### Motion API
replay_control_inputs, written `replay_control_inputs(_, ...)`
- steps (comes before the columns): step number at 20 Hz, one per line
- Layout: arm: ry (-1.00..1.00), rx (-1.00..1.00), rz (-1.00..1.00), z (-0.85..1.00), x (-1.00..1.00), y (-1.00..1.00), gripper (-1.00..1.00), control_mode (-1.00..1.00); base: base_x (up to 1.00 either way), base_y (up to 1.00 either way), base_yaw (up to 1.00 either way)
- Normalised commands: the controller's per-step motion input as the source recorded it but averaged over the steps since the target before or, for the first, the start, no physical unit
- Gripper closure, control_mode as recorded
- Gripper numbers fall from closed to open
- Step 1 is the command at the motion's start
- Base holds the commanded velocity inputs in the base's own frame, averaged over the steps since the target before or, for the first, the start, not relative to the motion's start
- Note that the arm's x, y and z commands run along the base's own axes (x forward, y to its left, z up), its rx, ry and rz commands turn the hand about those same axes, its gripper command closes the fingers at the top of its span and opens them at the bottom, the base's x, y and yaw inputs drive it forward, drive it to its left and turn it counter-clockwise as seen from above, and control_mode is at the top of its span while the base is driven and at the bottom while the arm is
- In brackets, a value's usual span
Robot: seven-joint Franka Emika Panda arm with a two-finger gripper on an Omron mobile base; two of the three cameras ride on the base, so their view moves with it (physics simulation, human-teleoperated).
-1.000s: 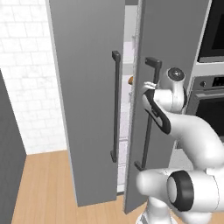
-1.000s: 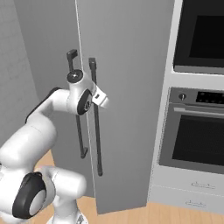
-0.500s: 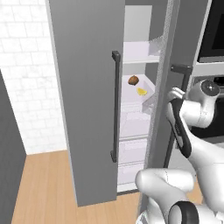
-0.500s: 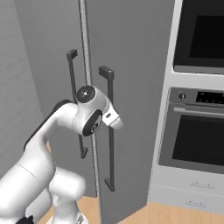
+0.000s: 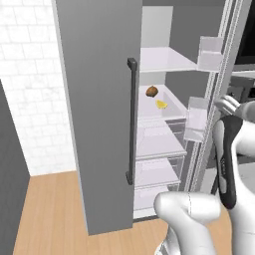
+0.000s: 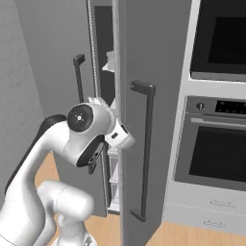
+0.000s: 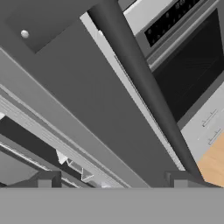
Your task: Grab a lemon wedge from the fridge and one ice cube from the ice bowl, and put them in the glass of lemonade.
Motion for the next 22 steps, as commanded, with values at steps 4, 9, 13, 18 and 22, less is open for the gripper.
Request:
replay_control_inputs(4, -0.13, -0.17, 0.09, 0.97, -0.81, 0.73, -1.00, -1.00, 0.00, 0.00, 0.00)
replay_control_inputs(9, 0.09, -0.31, 0.03, 0.60, 0.22, 0.78, -1.00, -1.00, 0.00, 0.00, 0.00)
replay_control_inputs(13, 0.49, -0.43, 0.00, -0.01, 1.00, 0.49, -1.00, -1.00, 0.00, 0.00, 0.00)
replay_control_inputs(18, 0.55, -0.47, 0.00, -0.25, 0.99, 0.19, -1.00, -1.00, 0.00, 0.00, 0.00)
replay_control_inputs(22, 0.07, -0.44, -0.09, -0.63, 0.28, 0.00, -1.00, -1.00, 0.00, 0.00, 0.00)
